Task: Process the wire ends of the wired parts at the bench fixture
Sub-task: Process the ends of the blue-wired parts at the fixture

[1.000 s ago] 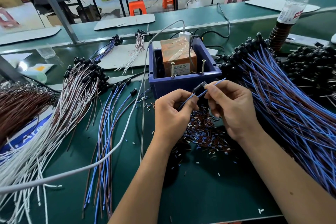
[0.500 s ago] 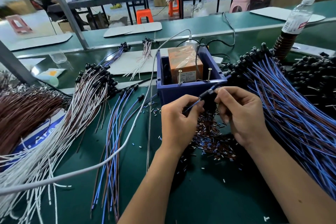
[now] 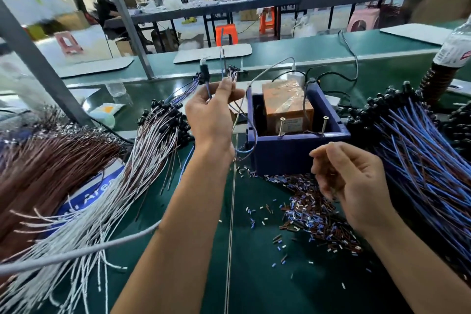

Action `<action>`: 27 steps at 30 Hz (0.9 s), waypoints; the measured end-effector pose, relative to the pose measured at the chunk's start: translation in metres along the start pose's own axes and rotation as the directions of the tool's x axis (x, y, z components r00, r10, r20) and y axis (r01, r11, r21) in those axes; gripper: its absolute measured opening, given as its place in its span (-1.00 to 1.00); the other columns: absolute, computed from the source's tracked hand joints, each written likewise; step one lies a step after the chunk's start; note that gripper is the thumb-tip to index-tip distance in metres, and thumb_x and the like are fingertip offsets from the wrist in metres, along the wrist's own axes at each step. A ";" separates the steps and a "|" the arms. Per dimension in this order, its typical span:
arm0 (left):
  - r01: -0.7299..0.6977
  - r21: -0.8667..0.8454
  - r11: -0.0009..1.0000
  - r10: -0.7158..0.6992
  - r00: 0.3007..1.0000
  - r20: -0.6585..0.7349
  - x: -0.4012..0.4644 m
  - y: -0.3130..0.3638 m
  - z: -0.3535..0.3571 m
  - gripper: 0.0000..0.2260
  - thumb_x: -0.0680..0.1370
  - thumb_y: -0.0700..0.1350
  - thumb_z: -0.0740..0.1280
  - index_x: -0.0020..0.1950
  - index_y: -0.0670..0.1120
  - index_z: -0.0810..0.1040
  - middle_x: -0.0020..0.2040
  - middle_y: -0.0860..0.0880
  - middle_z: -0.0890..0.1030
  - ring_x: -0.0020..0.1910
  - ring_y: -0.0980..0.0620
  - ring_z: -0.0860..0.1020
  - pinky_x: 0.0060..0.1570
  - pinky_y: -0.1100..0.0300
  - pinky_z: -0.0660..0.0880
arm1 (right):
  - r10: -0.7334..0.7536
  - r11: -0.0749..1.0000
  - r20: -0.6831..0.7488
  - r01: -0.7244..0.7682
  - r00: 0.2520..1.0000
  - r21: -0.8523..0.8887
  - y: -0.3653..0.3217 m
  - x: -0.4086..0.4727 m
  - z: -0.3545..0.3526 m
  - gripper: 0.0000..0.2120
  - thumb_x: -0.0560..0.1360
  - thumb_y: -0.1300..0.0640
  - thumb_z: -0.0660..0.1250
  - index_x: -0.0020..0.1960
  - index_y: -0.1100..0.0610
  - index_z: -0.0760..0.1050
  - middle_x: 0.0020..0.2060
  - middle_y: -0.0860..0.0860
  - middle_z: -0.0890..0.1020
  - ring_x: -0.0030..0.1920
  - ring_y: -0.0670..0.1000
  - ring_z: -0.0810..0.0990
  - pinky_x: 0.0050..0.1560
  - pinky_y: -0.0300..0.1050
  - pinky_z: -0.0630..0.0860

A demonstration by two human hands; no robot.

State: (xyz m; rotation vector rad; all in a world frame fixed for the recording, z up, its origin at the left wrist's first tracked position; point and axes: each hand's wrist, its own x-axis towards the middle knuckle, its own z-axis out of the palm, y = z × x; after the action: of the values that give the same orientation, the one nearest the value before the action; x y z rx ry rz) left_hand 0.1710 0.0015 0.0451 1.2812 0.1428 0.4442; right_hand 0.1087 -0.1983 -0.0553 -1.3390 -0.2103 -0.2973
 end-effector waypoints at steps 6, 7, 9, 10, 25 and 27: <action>-0.092 0.142 0.986 0.096 0.995 -0.023 0.055 0.020 0.015 -0.87 0.63 -0.08 0.40 -0.11 -0.03 0.64 -0.29 0.05 0.72 -0.21 0.06 0.62 0.35 -0.24 0.46 | -0.134 0.984 0.130 0.148 0.982 -0.102 -0.038 0.022 0.019 -0.72 0.63 0.04 0.32 -0.12 0.17 0.67 -0.35 0.15 0.60 -0.52 0.11 0.46 -0.56 -0.16 0.37; -0.132 0.183 0.974 0.138 0.990 -0.022 0.067 0.023 0.022 -0.89 0.63 -0.07 0.40 -0.09 -0.01 0.64 -0.30 0.09 0.71 -0.17 0.11 0.67 0.24 -0.15 0.55 | -0.158 0.980 0.150 0.173 0.976 -0.094 -0.049 0.033 0.023 -0.72 0.65 0.04 0.32 -0.11 0.17 0.67 -0.35 0.14 0.61 -0.52 0.09 0.46 -0.56 -0.18 0.37; -0.191 0.257 0.947 0.197 0.980 0.003 0.089 0.025 0.038 -0.92 0.62 -0.05 0.41 -0.06 0.02 0.63 -0.33 0.17 0.69 -0.24 0.31 0.64 -0.03 0.12 0.55 | -0.180 0.980 0.161 0.191 0.970 -0.059 -0.072 0.065 0.033 -0.73 0.68 0.05 0.32 -0.11 0.14 0.67 -0.35 0.13 0.61 -0.51 0.07 0.47 -0.56 -0.19 0.37; -0.211 0.290 0.933 0.213 0.977 0.027 0.100 0.024 0.050 -0.91 0.62 -0.04 0.42 -0.09 0.03 0.63 -0.33 0.18 0.69 -0.26 0.33 0.62 -0.09 0.18 0.53 | -0.174 0.982 0.154 0.184 0.973 -0.054 -0.082 0.088 0.038 -0.74 0.67 0.06 0.32 -0.10 0.15 0.67 -0.33 0.12 0.62 -0.50 0.05 0.47 -0.55 -0.19 0.37; -0.040 0.225 0.974 -0.009 0.977 0.212 0.274 -0.031 0.185 -0.85 0.63 -0.04 0.40 -0.07 -0.06 0.71 -0.42 0.06 0.54 -0.46 0.08 0.37 -0.46 0.28 0.30 | 0.229 0.915 0.055 -0.195 0.972 -0.354 -0.025 0.416 0.042 -0.93 0.62 0.25 0.40 -0.05 0.18 0.59 -0.33 0.03 0.72 -0.45 -0.11 0.61 -0.45 -0.30 0.50; -0.026 0.224 0.974 -0.010 0.987 0.161 0.301 -0.049 0.180 -0.84 0.66 -0.07 0.35 0.02 -0.07 0.71 -0.34 0.07 0.54 -0.39 0.04 0.43 -0.38 0.23 0.38 | 0.275 0.893 -0.012 -0.260 0.961 -0.367 -0.008 0.447 0.033 -0.87 0.65 0.28 0.35 -0.08 0.17 0.55 -0.35 0.04 0.69 -0.49 -0.14 0.58 -0.47 -0.31 0.50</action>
State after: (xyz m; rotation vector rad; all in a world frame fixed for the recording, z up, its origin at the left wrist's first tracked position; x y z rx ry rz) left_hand 0.5182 -0.0506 0.0930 1.5363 0.0524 0.3359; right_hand 0.5284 -0.2080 0.1013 -1.7246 0.0008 -0.0752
